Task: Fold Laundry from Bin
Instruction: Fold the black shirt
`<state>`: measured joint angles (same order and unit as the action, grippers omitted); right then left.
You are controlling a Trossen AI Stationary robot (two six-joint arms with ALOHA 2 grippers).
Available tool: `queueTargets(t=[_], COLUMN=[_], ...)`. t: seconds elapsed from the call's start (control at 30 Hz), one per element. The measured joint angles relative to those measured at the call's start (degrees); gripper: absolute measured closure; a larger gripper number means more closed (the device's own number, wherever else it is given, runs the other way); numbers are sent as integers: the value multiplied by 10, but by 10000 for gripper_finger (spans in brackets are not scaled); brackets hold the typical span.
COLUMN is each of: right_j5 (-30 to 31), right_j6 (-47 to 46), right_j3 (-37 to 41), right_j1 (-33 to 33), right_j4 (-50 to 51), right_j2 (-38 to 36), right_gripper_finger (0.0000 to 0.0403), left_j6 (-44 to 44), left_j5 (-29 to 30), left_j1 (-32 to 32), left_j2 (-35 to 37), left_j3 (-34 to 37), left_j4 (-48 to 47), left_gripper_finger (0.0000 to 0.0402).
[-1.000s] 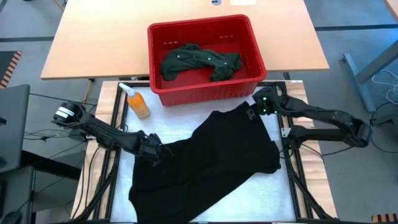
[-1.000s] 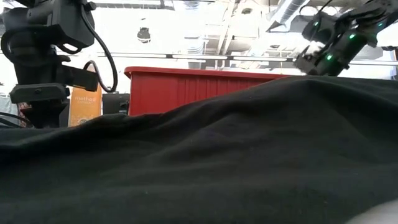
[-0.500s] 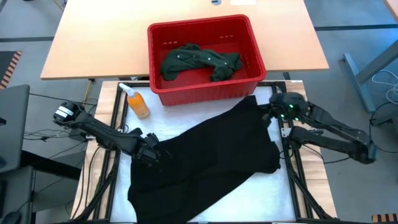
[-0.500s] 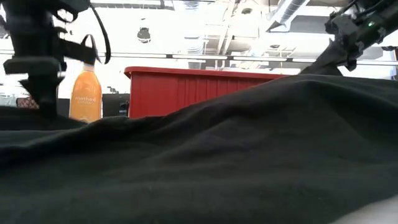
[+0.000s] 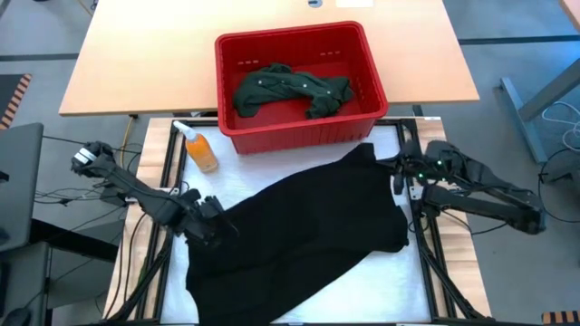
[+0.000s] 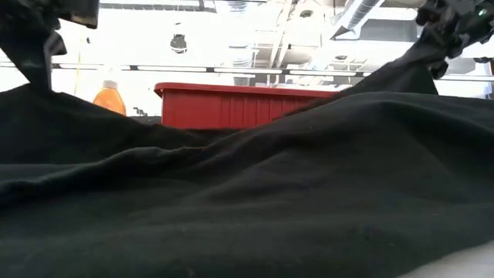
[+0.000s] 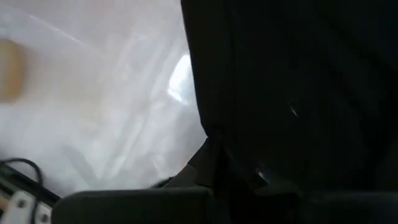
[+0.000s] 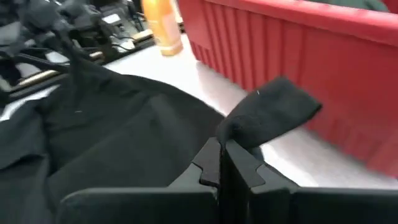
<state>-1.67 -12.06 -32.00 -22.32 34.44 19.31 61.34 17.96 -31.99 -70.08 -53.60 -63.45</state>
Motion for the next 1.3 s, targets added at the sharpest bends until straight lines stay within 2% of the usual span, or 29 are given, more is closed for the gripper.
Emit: queueTargets(t=[0.17, 0.27, 0.4, 0.47, 0.6, 0.77, 0.97, 1.1, 1.3], right_j5=[0, 0, 0, 0, -9, -76, -85, -123, -133], right_j6=[-43, -97, -171, -183, -186, -233, -284, -327, -390], right_j3=[-44, -77, -102, -103, -103, -104, -104, -104, -104], right_j1=[30, 43, 64, 75, 96, 126, 167, 193, 224], right_j4=[37, 113, 224, 249, 225, 200, 258, 294, 351], right_j2=[-27, -30, -29, -29, -31, -31, -31, -31, -31], right_gripper_finger=[377, 377, 377, 377, 377, 377, 377, 377, 368], left_j6=[50, 77, 80, 75, 91, 150, 189, 195, 209], left_j5=[-11, -13, -34, -43, -54, -56, -43, -68, -137], left_j1=[-52, -81, -109, -120, -141, -182, -217, -216, -202], left_j2=[0, 0, 0, 0, -1, -13, -72, -134, -225], left_j3=[0, 0, 0, 0, 0, 0, 1, 1, 1], left_j4=[1, 6, 77, 122, 181, 237, 335, 427, 538], left_gripper_finger=[401, 401, 401, 401, 401, 401, 401, 401, 401])
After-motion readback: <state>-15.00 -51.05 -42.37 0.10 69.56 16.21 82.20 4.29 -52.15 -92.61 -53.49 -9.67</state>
